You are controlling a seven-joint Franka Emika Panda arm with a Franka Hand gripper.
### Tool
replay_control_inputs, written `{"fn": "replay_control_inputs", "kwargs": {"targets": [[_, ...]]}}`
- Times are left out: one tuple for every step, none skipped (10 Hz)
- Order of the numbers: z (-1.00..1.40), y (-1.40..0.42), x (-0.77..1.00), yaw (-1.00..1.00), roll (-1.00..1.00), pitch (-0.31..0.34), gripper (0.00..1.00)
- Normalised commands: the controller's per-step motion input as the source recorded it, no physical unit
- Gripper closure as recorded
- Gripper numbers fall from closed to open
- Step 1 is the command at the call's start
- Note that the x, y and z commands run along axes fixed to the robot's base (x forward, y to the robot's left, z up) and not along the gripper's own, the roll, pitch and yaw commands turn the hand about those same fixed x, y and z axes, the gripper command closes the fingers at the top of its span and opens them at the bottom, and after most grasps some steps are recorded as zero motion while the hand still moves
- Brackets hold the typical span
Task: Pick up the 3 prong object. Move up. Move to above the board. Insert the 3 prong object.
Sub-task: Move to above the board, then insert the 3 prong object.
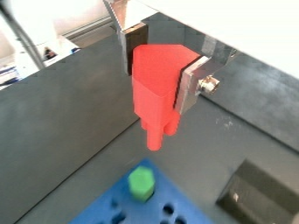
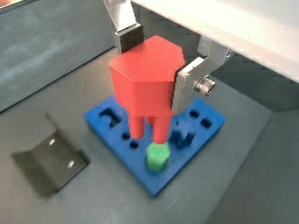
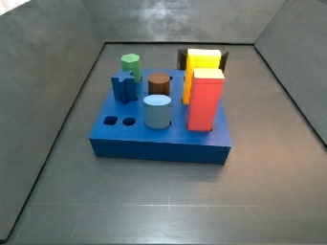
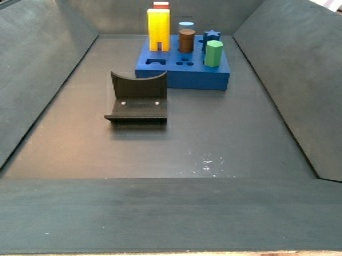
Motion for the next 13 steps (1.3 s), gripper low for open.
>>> {"fn": "replay_control_inputs", "kwargs": {"targets": [[0.16,-1.0,0.45,-0.03,-0.01,0.145,1.0],[0.16,-1.0,0.46,0.0,-0.01,0.146,1.0],[0.17,-1.0,0.49,0.0,0.0,0.144,1.0],[0.17,-1.0,0.5,0.01,0.01,0.138,1.0],[0.14,-0.79,0.44,0.01,0.03,0.144,1.0],[0.11,-0.61,0.36,0.01,0.04,0.142,1.0],[0.07,-0.32,0.23,0.01,0.07,0.134,1.0],[0.05,-0.2,0.15,0.01,0.07,0.11,1.0],[-0.16,0.19,0.0,-0.08,0.08,0.023,1.0],[-0.23,0.37,0.0,-0.14,0.07,0.041,1.0],[-0.27,0.5,0.03,-0.24,0.04,0.043,1.0],[-0.3,0.52,0.13,-0.32,0.02,0.051,1.0],[-0.35,0.49,0.25,-0.47,0.0,0.039,1.0]]}}
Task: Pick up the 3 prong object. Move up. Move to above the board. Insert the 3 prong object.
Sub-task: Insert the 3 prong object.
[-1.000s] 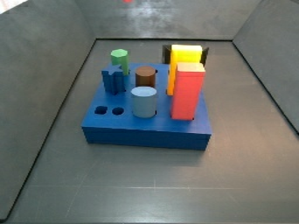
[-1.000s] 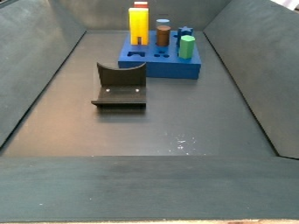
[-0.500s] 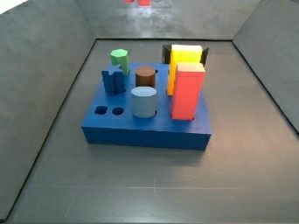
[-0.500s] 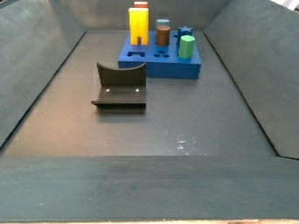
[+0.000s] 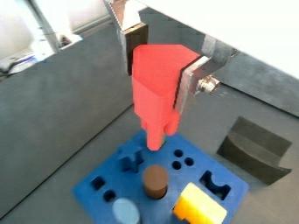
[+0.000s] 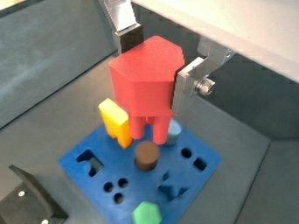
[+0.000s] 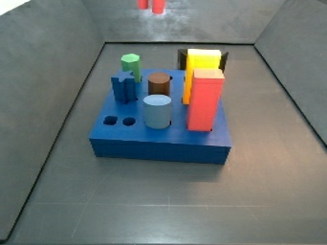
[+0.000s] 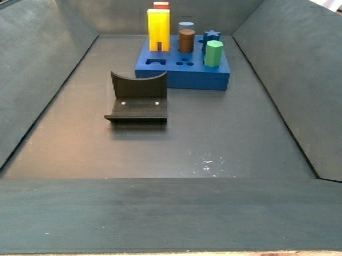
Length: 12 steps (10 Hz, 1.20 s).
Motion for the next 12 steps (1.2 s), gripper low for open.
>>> {"fn": "replay_control_inputs", "kwargs": {"targets": [[-0.41,0.32,0.29,-0.65,0.0,0.059,1.0],[-0.47,0.19,0.28,-0.76,-0.02,0.06,1.0],[-0.59,0.19,0.2,-0.78,-0.01,0.106,1.0],[-0.61,0.27,0.16,-0.74,0.0,0.126,1.0],[-0.59,0.36,0.15,-0.62,-0.02,0.107,1.0],[-0.55,0.45,0.08,-0.51,-0.05,0.091,1.0],[-0.47,0.52,0.0,-0.31,-0.2,0.006,1.0],[-0.49,0.39,0.0,-0.36,-0.29,0.0,1.0],[-0.47,0.33,0.0,-0.4,-0.29,-0.099,1.0],[-0.45,0.17,0.0,-0.57,-0.23,-0.103,1.0],[-0.31,0.16,0.0,-0.62,-0.14,-0.059,1.0],[-0.3,0.09,-0.06,-0.32,-0.08,-0.109,1.0]]}}
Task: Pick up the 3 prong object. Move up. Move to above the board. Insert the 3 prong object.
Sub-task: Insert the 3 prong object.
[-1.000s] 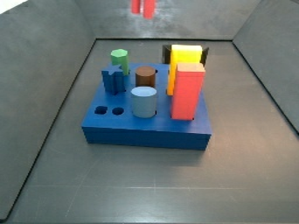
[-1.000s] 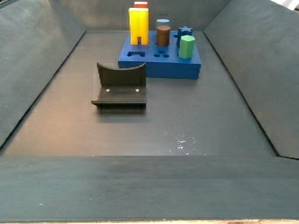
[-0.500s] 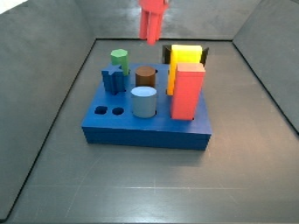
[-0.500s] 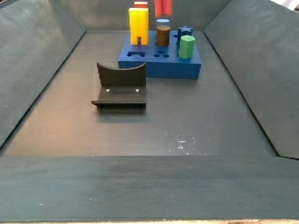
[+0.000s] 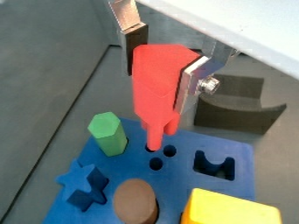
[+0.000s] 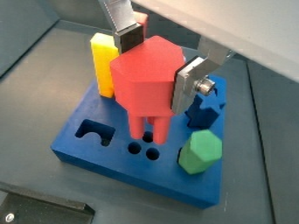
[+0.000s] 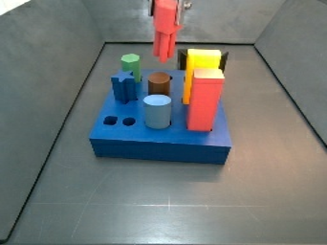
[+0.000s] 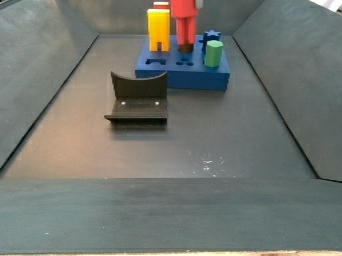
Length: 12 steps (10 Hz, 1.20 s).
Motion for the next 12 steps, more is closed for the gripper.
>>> {"fn": "replay_control_inputs", "kwargs": {"targets": [[-0.43,0.04,0.0,-0.09,-0.06,-0.21,1.0],[-0.47,0.02,-0.05,-0.04,-0.02,-0.274,1.0],[-0.41,0.0,-0.07,0.0,0.0,-0.281,1.0],[-0.24,0.0,-0.03,0.0,0.01,-0.189,1.0],[-0.09,0.0,0.0,0.0,0.03,-0.059,1.0],[-0.02,0.0,0.0,0.0,0.05,0.0,1.0],[-0.08,0.0,0.0,0.0,0.07,0.0,1.0],[-0.17,0.0,0.0,0.0,0.1,0.0,1.0],[-0.37,0.0,0.0,0.0,0.07,-0.099,1.0],[-0.31,0.0,0.0,0.0,0.02,-0.071,1.0],[-0.17,0.0,0.0,0.0,0.0,-0.004,1.0],[-0.09,0.0,0.01,-0.02,0.0,0.0,1.0]]}}
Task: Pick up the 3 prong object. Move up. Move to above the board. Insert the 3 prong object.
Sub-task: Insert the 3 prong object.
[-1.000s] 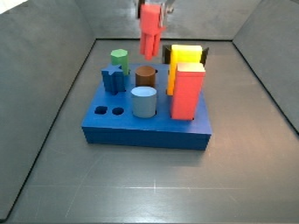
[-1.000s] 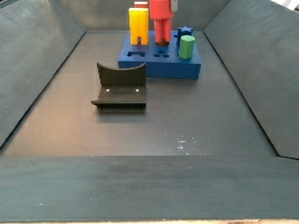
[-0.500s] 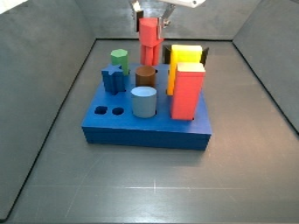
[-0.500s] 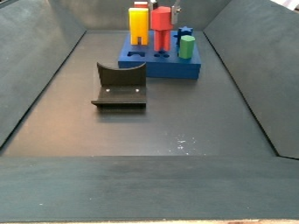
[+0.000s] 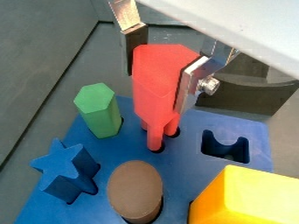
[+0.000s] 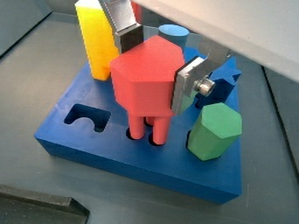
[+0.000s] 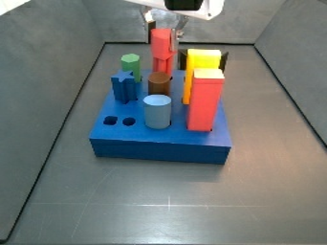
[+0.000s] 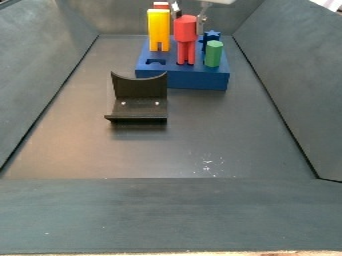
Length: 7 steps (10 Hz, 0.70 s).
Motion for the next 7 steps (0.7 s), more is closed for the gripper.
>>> {"fn": "replay_control_inputs", "kwargs": {"targets": [[-0.04,0.0,0.01,-0.02,0.0,0.0,1.0],[-0.07,0.0,0.06,-0.01,0.0,0.0,1.0],[-0.07,0.01,0.09,0.0,0.0,0.0,1.0],[-0.09,0.01,0.13,0.0,0.0,0.0,1.0],[-0.1,0.0,0.15,0.0,0.0,0.0,1.0],[-0.11,0.0,0.1,-0.01,0.0,0.0,1.0],[-0.15,0.0,0.07,-0.02,-0.01,-0.011,1.0]]}}
